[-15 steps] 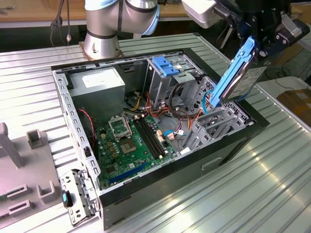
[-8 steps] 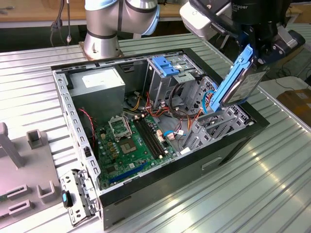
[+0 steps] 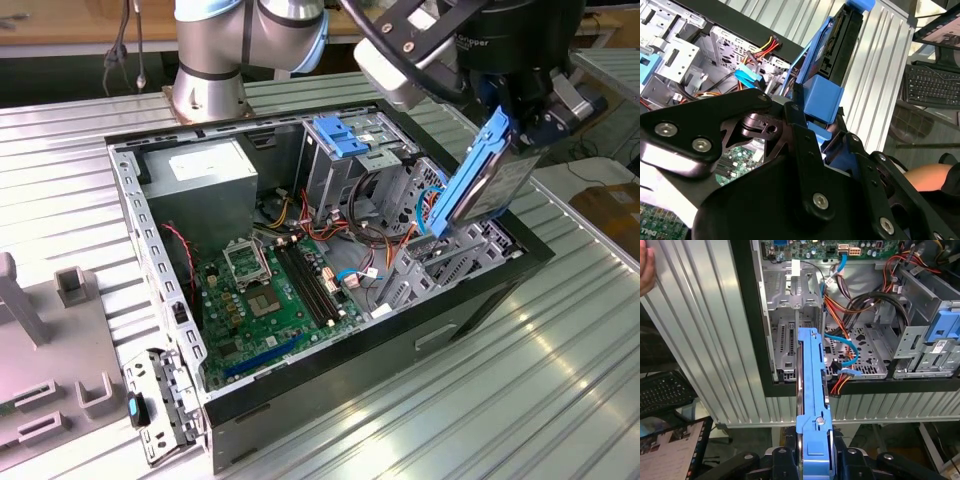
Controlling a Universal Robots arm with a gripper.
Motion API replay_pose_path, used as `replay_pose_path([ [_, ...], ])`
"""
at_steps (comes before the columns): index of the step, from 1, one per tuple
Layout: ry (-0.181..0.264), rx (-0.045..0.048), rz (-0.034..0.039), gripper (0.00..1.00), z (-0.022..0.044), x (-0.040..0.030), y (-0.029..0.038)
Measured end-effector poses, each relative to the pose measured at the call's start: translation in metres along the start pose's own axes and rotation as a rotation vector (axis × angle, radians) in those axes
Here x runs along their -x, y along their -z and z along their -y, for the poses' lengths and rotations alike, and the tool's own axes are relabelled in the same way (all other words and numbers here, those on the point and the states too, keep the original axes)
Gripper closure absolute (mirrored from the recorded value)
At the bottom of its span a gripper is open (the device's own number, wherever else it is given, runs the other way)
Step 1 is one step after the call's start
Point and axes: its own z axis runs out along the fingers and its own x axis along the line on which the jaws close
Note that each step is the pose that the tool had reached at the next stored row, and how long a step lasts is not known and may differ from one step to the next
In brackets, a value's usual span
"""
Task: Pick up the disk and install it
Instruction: 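Insert the disk into the insertion slot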
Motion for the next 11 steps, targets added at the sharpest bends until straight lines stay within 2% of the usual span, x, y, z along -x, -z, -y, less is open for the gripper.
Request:
replay_pose_path([
  [4,0.0,-0.0078,0.0004,0.63,-0.0055,-0.0005,-0.0035],
  [5,0.0,-0.0109,0.0008,0.63,-0.0085,-0.0006,-0.0066],
  [11,-0.001,-0.0124,0.001,0.63,-0.0162,-0.0002,-0.0146],
])
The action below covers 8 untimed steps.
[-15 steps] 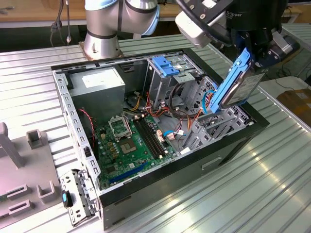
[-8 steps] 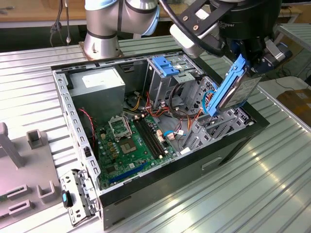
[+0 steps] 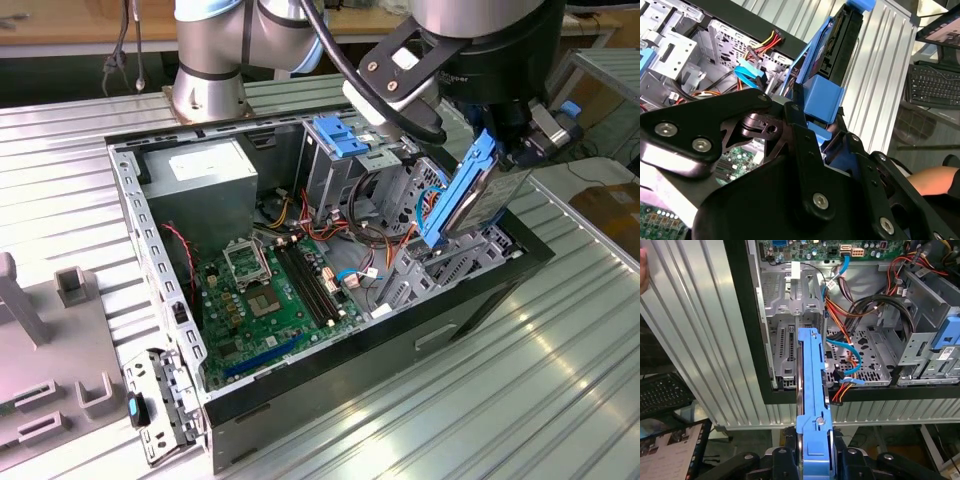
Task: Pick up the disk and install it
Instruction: 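Insert the disk into the insertion slot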
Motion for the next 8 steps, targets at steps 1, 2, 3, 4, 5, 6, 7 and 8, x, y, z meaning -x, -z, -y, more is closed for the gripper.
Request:
replay_pose_path([
  [1,0.0,0.0,-0.0002,0.63,-0.001,0.0006,-0.001],
  [2,0.0,0.0001,-0.0001,0.63,-0.0029,0.0014,-0.003],
  [3,0.0,0.0,0.0002,0.63,-0.0037,0.0014,-0.0038],
  [4,0.0,0.0001,0.0,0.63,-0.0037,0.0014,-0.0038],
  [5,0.0,0.0002,-0.0002,0.63,-0.0037,0.0015,-0.0038],
  [6,0.0,0.0001,-0.0001,0.63,-0.0038,0.0015,-0.0039],
  [7,0.0,0.0002,-0.0001,0.63,-0.0038,0.0015,-0.0039],
  [8,0.0,0.0001,-0.0002,0.63,-0.0039,0.0016,-0.004],
])
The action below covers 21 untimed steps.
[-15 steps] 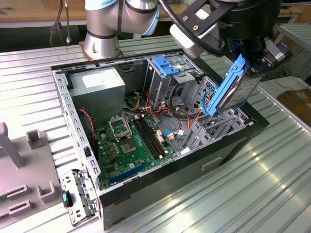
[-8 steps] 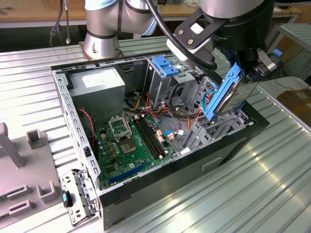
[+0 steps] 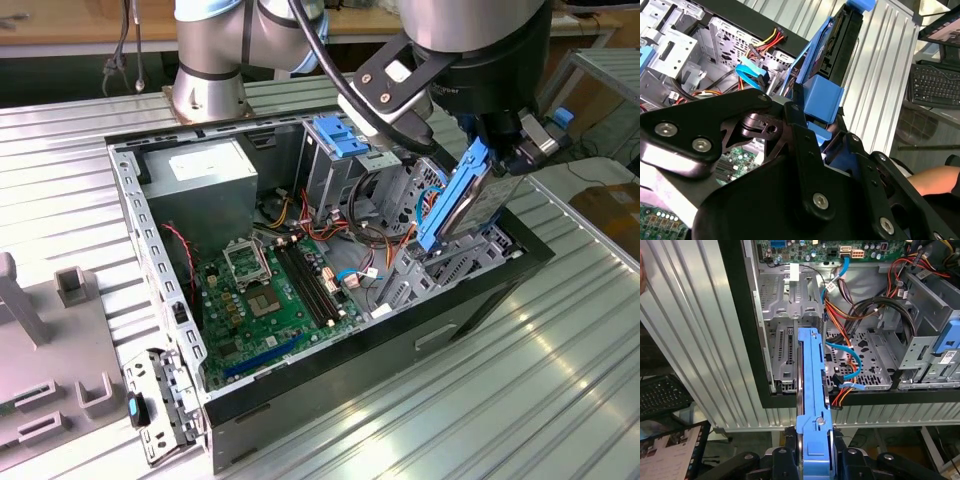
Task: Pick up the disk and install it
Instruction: 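Insert the disk into the insertion slot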
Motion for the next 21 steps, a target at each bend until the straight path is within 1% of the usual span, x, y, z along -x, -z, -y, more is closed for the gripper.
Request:
replay_pose_path([
  [4,0.0,0.0,0.0001,0.63,-0.0042,0.0006,-0.0043],
  [5,0.0,0.0,0.0001,0.63,-0.0072,0.0005,-0.0076],
  [6,0.0,0.0,0.0001,0.63,-0.0089,0.0005,-0.0095],
  [9,0.0,0.0,0.0,0.63,-0.0126,0.0005,-0.0137],
  [11,0.0,0.0,0.0001,0.63,-0.0138,0.0005,-0.015],
  [21,0.0,0.0,0.0003,0.63,-0.0243,0.0002,-0.0259],
])
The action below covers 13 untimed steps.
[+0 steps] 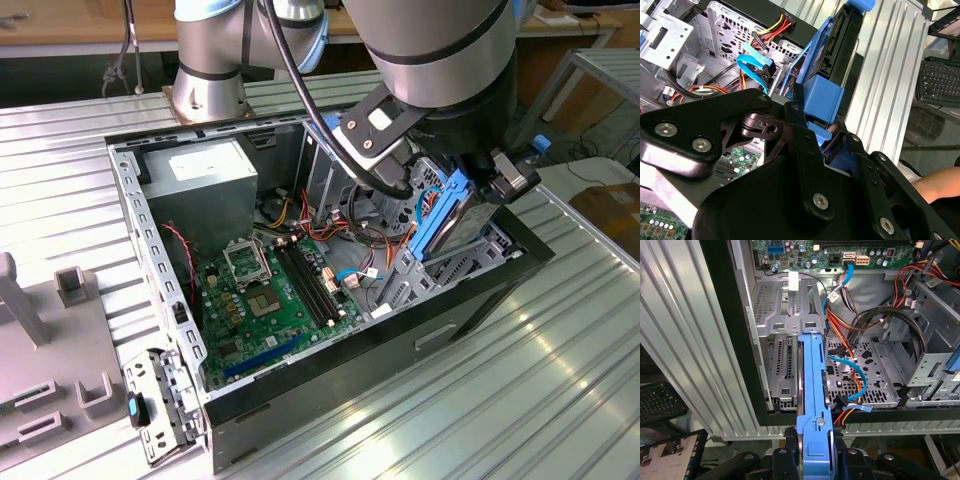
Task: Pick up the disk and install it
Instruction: 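Insert the disk into the insertion slot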
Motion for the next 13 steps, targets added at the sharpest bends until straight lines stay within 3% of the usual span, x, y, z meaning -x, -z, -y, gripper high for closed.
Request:
replay_pose_path([
  [7,0.0,0.0,-0.0003,0.63,-0.0017,-0.0001,-0.0018],
  [8,0.0,0.0,-0.0001,0.56,-0.0019,0.0,-0.002],
  [11,0.0,0.0,-0.0001,0.56,-0.0024,-0.0001,-0.0025],
  [13,0.0,0.0007,-0.0002,0.64,-0.0027,-0.0001,-0.0028],
])
